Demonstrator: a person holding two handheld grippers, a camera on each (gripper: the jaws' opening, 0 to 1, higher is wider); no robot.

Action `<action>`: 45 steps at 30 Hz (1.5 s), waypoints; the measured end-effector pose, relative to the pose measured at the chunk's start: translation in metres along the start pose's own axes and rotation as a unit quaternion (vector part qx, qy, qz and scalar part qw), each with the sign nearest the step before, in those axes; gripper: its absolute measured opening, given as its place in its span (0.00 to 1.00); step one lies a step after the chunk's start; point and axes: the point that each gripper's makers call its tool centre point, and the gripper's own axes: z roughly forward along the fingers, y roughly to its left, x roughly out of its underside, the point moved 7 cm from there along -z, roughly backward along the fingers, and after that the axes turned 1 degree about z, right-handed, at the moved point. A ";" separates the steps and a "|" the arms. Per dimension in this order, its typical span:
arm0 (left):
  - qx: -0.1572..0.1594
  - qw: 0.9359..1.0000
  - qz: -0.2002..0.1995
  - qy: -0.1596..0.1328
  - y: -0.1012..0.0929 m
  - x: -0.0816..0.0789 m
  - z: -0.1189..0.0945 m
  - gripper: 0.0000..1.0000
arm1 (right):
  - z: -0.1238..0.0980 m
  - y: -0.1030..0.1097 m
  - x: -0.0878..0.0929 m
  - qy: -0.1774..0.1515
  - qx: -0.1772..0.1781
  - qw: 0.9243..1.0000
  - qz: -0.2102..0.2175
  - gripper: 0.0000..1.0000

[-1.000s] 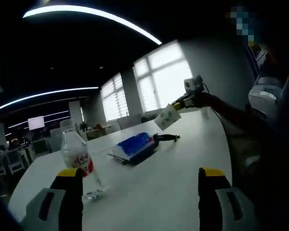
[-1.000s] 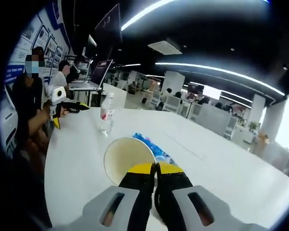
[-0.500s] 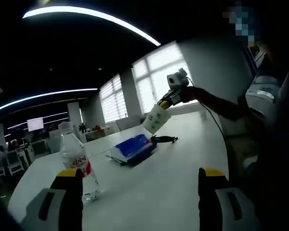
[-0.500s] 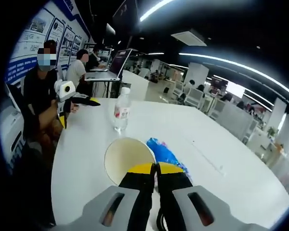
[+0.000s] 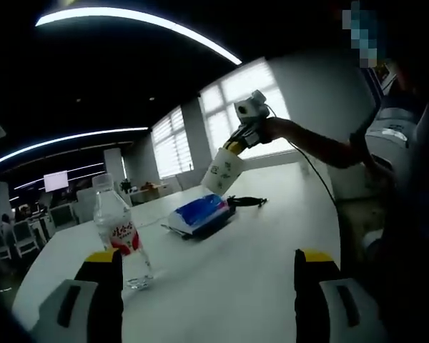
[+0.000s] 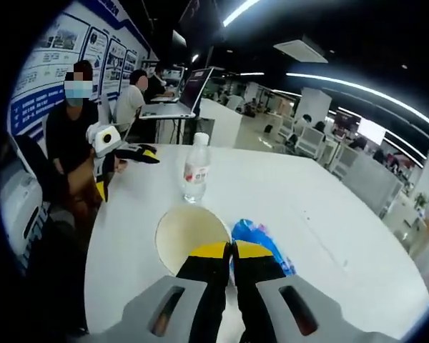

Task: Arrange the tabletop items into an orderly group along one side of the table until the central work area is clear of visible clutter.

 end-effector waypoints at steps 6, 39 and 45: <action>-0.002 1.000 -0.006 -0.004 0.001 0.000 -0.002 0.99 | 0.009 0.000 -0.008 0.012 -0.010 1.000 -0.007 0.00; -0.019 1.000 -0.016 -0.014 0.006 -0.001 -0.016 1.00 | 0.071 0.000 -0.036 0.079 -0.069 0.994 -0.030 0.00; -0.024 1.000 -0.010 -0.007 0.006 0.001 -0.020 1.00 | 0.080 0.002 -0.038 0.095 -0.077 0.992 -0.038 0.00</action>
